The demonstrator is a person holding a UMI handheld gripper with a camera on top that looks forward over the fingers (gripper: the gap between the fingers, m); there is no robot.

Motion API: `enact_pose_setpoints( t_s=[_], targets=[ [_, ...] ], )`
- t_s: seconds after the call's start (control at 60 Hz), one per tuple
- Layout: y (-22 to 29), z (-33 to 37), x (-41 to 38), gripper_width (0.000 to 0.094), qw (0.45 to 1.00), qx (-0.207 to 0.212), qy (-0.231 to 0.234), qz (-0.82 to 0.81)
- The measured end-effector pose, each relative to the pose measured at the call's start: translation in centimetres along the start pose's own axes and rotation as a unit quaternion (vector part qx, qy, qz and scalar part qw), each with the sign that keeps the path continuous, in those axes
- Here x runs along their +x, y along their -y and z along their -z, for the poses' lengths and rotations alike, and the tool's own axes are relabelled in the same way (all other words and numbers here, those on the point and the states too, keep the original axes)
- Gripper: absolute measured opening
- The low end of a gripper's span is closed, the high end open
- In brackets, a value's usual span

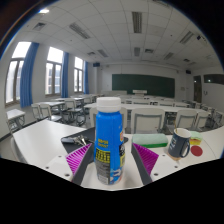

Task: Pour water

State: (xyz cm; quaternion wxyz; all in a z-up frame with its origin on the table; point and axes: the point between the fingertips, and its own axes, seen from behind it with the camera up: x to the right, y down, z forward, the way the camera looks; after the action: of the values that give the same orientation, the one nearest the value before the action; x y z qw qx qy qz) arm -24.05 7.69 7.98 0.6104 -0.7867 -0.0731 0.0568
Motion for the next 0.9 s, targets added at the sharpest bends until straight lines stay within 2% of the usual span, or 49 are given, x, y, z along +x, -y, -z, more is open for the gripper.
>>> enact_pose_setpoints(
  t_s=[0.083, 0.1, 0.15, 0.217, 0.267, 0.317, 0.417, 0.533, 0.683, 0.8, 0.9],
  targets=[
    [-0.6, -2.2, 0.5, 0.0798, 1.000, -0.005, -0.019, -0.003],
    [-0.7, -2.5, 0.5, 0.0768, 1.000, -0.005, -0.020, -0.004],
    [-0.6, -3.2, -0.2, 0.0585, 1.000, 0.000, -0.012, -0.010],
    [-0.5, -3.8, 0.6, 0.0513, 0.999, 0.013, -0.028, -0.010],
    [-0.4, -3.9, 0.6, 0.0438, 0.999, 0.017, -0.029, -0.012],
    [-0.3, -4.0, 0.4, 0.0403, 0.999, 0.020, -0.027, -0.010],
    [0.0, -4.2, 1.0, 0.0393, 0.999, 0.026, -0.014, -0.033],
    [1.7, -4.7, 2.1, 0.0393, 0.987, 0.020, 0.021, -0.156],
    [5.3, -5.1, 6.4, 0.0392, 0.947, 0.051, 0.040, -0.313],
    [6.6, -5.9, 8.9, 0.0394, 0.867, 0.068, 0.086, -0.486],
    [8.0, -5.9, 9.5, 0.0394, 0.763, 0.058, 0.141, -0.628]
  ],
)
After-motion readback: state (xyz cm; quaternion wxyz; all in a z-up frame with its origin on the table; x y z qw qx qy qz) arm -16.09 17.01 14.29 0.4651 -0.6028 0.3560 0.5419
